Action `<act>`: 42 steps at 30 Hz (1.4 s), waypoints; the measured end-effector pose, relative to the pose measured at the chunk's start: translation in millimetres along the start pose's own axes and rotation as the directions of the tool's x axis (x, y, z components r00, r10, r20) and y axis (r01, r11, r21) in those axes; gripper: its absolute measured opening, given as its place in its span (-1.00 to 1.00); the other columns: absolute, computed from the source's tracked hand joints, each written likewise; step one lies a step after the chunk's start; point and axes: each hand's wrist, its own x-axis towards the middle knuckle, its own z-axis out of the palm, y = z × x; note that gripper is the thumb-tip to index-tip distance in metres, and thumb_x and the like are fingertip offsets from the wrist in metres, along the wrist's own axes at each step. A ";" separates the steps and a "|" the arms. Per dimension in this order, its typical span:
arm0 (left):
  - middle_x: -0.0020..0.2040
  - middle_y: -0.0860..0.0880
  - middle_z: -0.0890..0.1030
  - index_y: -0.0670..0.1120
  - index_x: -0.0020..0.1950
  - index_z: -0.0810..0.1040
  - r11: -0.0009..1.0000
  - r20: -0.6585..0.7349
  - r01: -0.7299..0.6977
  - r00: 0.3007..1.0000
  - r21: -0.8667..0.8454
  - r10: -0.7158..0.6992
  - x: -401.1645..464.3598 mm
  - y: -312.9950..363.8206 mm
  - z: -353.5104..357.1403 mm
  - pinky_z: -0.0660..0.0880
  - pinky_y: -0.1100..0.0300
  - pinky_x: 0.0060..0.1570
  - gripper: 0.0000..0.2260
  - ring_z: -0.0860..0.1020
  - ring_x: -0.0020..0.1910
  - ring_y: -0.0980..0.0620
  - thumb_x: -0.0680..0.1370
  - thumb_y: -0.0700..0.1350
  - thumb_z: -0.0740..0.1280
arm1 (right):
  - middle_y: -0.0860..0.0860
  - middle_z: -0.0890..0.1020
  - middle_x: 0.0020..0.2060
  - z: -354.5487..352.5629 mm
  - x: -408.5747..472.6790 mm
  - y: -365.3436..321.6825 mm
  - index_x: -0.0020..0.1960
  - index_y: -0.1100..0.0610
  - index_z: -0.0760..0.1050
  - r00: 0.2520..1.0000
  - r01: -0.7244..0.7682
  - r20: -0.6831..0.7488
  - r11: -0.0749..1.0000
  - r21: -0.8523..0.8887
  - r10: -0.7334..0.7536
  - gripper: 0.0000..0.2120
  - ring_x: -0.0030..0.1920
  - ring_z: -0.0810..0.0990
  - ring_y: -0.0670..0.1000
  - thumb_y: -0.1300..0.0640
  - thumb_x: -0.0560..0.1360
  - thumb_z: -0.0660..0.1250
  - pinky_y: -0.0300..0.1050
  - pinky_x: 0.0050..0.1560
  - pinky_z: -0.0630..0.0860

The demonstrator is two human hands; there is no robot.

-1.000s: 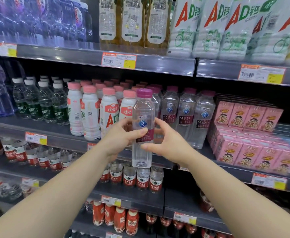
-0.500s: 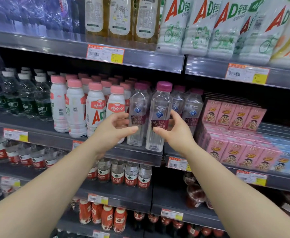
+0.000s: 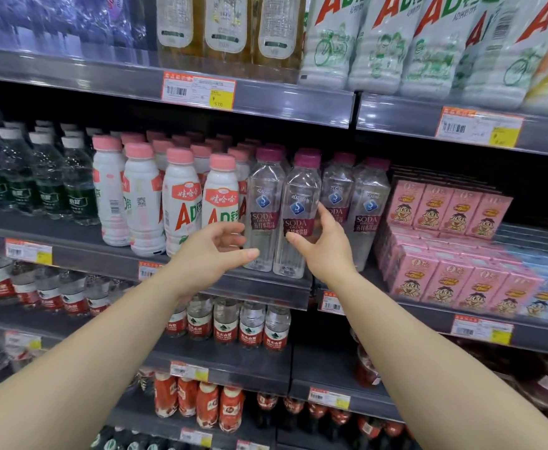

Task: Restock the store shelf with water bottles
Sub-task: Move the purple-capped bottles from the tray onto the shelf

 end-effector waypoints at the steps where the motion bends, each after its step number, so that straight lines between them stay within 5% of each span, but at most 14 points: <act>1: 0.16 0.06 0.59 0.07 0.29 0.46 1.000 0.006 0.004 1.000 0.008 -0.005 0.1 0.1 0.0 0.53 0.03 0.19 -0.54 0.57 0.12 0.12 0.43 -0.02 0.50 | 0.01 0.34 0.42 1.1 -0.7 1.1 0.55 -0.08 0.05 1.000 0.001 -0.010 1.000 0.005 -0.001 -0.22 0.37 0.37 0.00 -0.06 0.48 0.42 -0.10 0.27 0.34; 8: 0.16 0.07 0.59 0.07 0.30 0.46 1.000 0.015 0.013 1.000 0.019 -0.013 1.2 -1.3 -2.7 0.53 0.04 0.19 -0.54 0.57 0.12 0.12 0.44 -0.01 0.50 | 0.02 0.37 0.42 8.4 -8.2 11.0 0.55 -0.11 0.02 0.999 -0.049 0.014 0.999 -0.001 0.049 -0.22 0.40 0.37 0.05 0.00 0.49 0.41 0.04 0.32 0.39; 19: 0.19 0.05 0.60 0.04 0.33 0.46 1.000 0.035 0.024 0.999 0.015 -0.025 1.5 -7.9 -9.1 0.51 -0.02 0.24 -0.50 0.56 0.16 0.09 0.42 0.02 0.50 | 0.03 0.38 0.42 10.2 -15.8 4.7 0.56 -0.06 0.03 0.994 -0.111 0.000 0.994 -0.009 0.111 -0.23 0.39 0.38 0.04 -0.01 0.50 0.40 -0.01 0.29 0.39; 26: 0.28 -0.01 0.54 -0.05 0.39 0.42 0.977 -0.011 -0.053 0.998 0.209 0.056 -24.3 -14.7 -9.7 0.43 0.04 0.31 -0.47 0.51 0.24 0.02 0.47 0.04 0.46 | 0.04 0.42 0.39 13.1 -52.6 7.0 0.54 0.00 0.12 0.991 -0.122 -0.059 0.988 -0.096 0.117 -0.31 0.34 0.43 0.05 -0.04 0.52 0.36 -0.03 0.28 0.39; 32: 0.43 -0.09 0.39 -0.03 0.47 0.33 0.702 -0.069 -0.086 0.979 0.707 0.189 -102.1 -33.2 -20.2 0.26 0.00 0.39 -0.44 0.31 0.42 -0.09 0.54 0.16 0.30 | 0.05 0.29 0.47 20.4 -113.8 -5.7 0.54 0.05 0.13 0.998 0.050 0.044 0.957 -0.287 -0.039 -0.43 0.47 0.23 0.07 -0.07 0.60 0.20 -0.02 0.42 0.21; 36: 0.50 -0.10 0.29 -0.04 0.51 0.28 0.547 -0.161 0.063 0.978 0.835 0.133 -179.0 -43.6 -27.9 0.16 -0.04 0.45 -0.41 0.21 0.48 -0.12 0.56 0.22 0.21 | 0.03 0.14 0.55 40.5 -166.3 -13.6 0.57 0.03 0.04 0.971 0.190 0.213 0.882 -0.431 -0.105 -0.41 0.55 0.01 0.10 -0.14 0.62 0.10 0.04 0.52 0.02; 42: 0.56 -0.11 0.16 -0.01 0.55 0.19 0.380 -0.301 0.274 0.954 0.884 0.013 -287.6 -58.6 -73.8 0.04 -0.09 0.50 -0.38 0.08 0.54 -0.13 0.56 0.27 0.14 | 0.05 0.07 0.56 91.0 -249.1 -56.6 0.57 -0.02 0.02 0.885 0.374 0.417 0.848 -0.376 -0.205 -0.42 0.55 -0.06 0.14 -0.18 0.62 0.05 0.14 0.51 -0.02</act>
